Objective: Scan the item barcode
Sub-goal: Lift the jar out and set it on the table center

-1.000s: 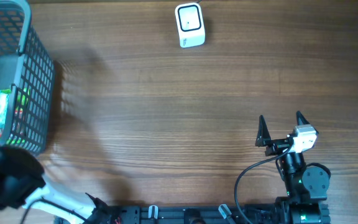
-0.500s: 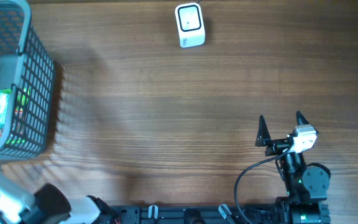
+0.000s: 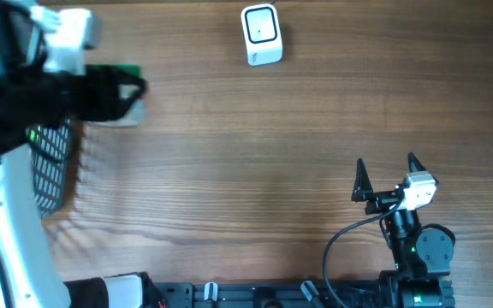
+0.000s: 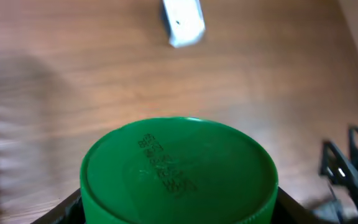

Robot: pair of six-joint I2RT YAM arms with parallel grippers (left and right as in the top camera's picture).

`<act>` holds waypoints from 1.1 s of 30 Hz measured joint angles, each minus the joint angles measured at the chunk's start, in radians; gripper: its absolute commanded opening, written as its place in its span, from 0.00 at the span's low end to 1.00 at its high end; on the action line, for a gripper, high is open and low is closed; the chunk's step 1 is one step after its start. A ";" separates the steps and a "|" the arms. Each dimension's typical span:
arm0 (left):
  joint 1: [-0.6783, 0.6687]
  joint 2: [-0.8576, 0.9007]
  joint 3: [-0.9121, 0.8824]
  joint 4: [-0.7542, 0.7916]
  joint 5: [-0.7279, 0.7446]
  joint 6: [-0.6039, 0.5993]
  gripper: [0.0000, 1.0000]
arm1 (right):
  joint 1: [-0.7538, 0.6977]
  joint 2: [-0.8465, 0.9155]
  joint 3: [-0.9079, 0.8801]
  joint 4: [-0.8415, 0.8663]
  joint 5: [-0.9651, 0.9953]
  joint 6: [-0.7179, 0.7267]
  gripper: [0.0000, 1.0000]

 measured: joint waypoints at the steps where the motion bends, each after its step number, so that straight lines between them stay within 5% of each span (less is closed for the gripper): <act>1: -0.060 0.003 -0.025 -0.006 0.000 -0.002 0.58 | 0.000 0.000 0.000 0.000 0.000 0.000 1.00; 9: -0.288 0.019 -0.254 0.107 -0.003 -0.036 0.59 | 0.000 0.000 0.000 0.000 0.000 0.000 1.00; 19: -0.483 0.027 -0.696 0.519 -0.038 -0.233 0.59 | 0.000 0.000 0.000 0.000 0.000 0.000 1.00; 25: -0.602 0.030 -0.924 0.755 -0.185 -0.417 0.57 | 0.000 0.000 0.000 0.000 0.000 0.000 1.00; 33: -0.662 0.053 -1.014 0.848 -0.376 -0.576 0.56 | 0.000 0.000 0.000 0.000 0.000 0.000 1.00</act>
